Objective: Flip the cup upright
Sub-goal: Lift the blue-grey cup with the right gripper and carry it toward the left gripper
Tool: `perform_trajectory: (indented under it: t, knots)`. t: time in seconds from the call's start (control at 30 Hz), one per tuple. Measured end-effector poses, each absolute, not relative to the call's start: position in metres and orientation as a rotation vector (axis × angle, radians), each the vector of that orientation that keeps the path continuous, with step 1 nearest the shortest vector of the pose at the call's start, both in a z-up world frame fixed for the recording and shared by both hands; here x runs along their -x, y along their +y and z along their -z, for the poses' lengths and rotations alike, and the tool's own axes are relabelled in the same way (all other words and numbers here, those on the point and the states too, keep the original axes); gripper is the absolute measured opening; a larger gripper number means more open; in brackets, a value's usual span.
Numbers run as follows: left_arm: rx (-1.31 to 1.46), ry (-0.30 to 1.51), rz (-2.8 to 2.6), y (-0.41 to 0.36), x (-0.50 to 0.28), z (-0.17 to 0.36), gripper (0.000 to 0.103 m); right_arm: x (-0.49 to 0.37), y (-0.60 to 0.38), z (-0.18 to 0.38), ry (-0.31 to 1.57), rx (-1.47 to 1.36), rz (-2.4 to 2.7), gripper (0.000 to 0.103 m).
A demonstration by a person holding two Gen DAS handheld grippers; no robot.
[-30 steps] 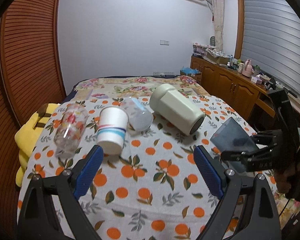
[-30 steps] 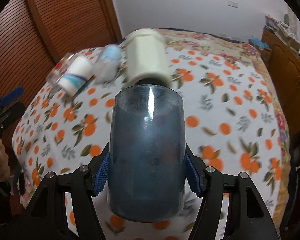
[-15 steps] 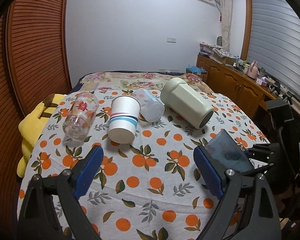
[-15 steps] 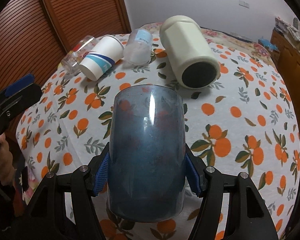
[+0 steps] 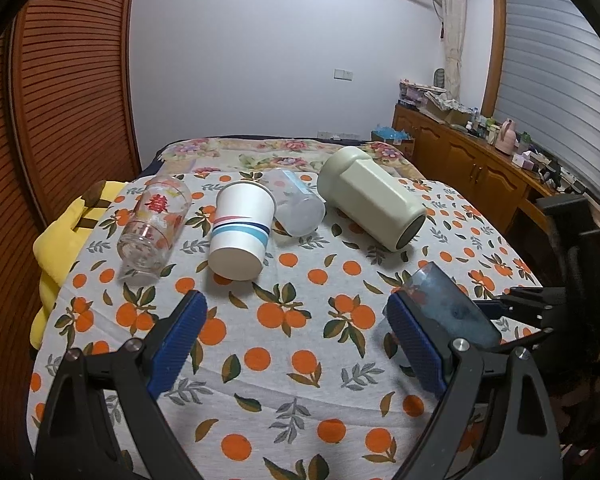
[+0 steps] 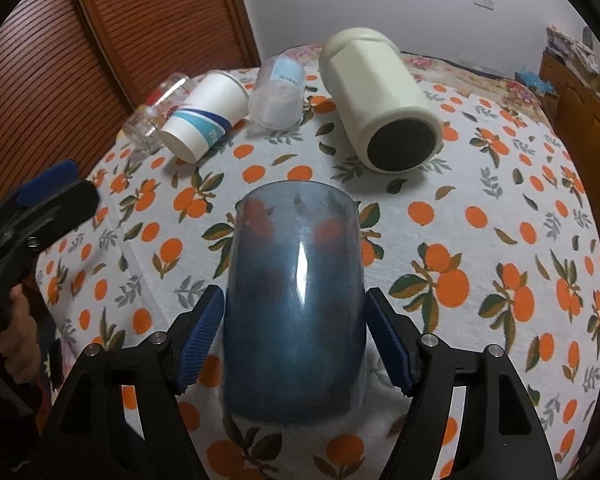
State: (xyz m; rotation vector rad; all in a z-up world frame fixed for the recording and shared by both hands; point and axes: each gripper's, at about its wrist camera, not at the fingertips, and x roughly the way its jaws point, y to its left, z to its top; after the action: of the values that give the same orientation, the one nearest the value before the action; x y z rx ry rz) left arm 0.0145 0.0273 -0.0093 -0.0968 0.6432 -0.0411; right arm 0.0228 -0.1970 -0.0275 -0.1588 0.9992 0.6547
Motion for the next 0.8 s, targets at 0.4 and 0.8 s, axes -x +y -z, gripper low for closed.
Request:
perform_trajectory:
  t: [0.4, 0.8]
  knots:
    - [0.089, 0.670, 0.089, -0.005, -0.026, 0.001, 0.092, 0.001, -0.253, -0.006, 0.909, 0.088, -0.604, 0.076]
    - [0.118, 0.800, 0.169, -0.050, -0.052, 0.009, 0.092, 0.006, -0.302, -0.003, 0.868, 0.052, -0.513, 0.077]
